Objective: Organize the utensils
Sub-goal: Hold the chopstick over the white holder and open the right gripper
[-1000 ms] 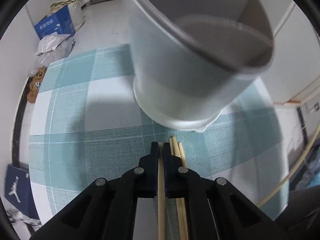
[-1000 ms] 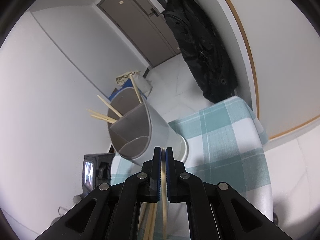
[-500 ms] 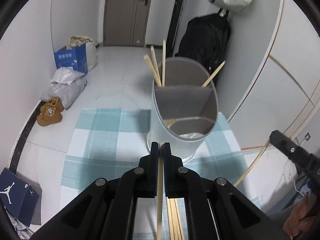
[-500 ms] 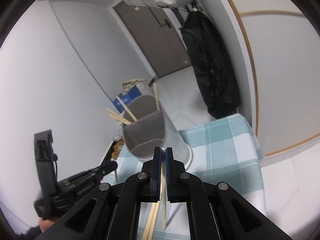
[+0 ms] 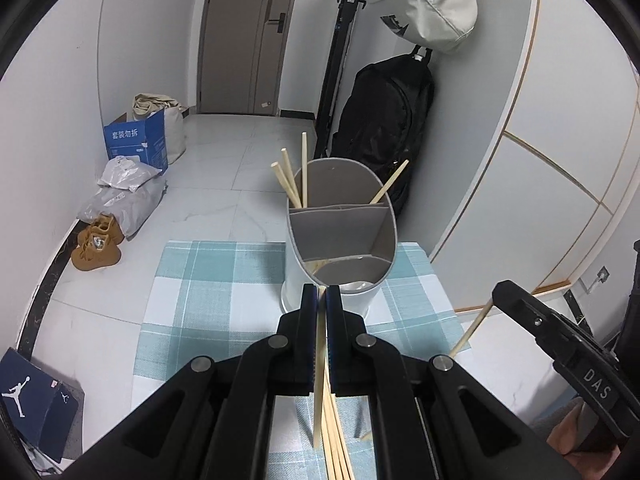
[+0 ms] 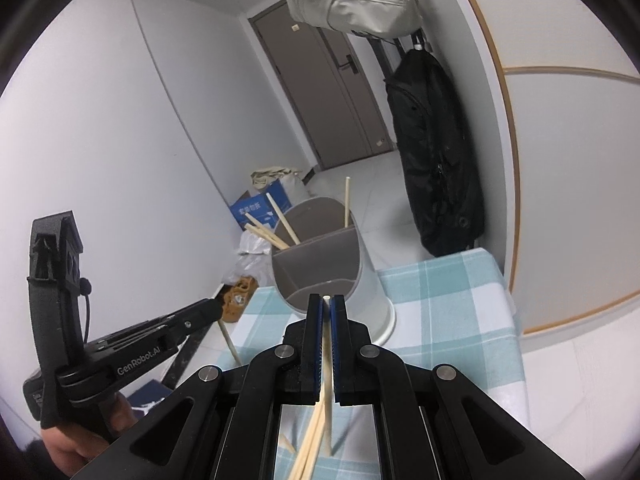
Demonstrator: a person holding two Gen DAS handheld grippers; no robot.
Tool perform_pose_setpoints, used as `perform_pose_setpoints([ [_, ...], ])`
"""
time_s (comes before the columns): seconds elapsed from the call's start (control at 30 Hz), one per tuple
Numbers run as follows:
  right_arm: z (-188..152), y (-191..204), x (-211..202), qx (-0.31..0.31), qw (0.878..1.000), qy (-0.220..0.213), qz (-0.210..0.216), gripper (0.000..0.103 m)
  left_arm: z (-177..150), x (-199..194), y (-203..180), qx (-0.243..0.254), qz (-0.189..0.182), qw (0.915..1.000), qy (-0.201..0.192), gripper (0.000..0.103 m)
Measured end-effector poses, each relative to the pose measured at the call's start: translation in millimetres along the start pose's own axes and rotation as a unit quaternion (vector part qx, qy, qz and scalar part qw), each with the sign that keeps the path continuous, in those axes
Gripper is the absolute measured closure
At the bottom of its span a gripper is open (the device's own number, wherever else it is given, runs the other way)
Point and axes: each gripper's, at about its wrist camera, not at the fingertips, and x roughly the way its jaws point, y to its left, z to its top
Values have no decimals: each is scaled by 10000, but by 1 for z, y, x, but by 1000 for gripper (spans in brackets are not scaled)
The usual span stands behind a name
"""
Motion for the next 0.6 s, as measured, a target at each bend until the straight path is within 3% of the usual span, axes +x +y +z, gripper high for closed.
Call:
perform_pose_setpoints([
  [0.6,33,5,-17,39,9993,-360,-35,100,33,-27,-8,117,-208,9990,-381,103],
])
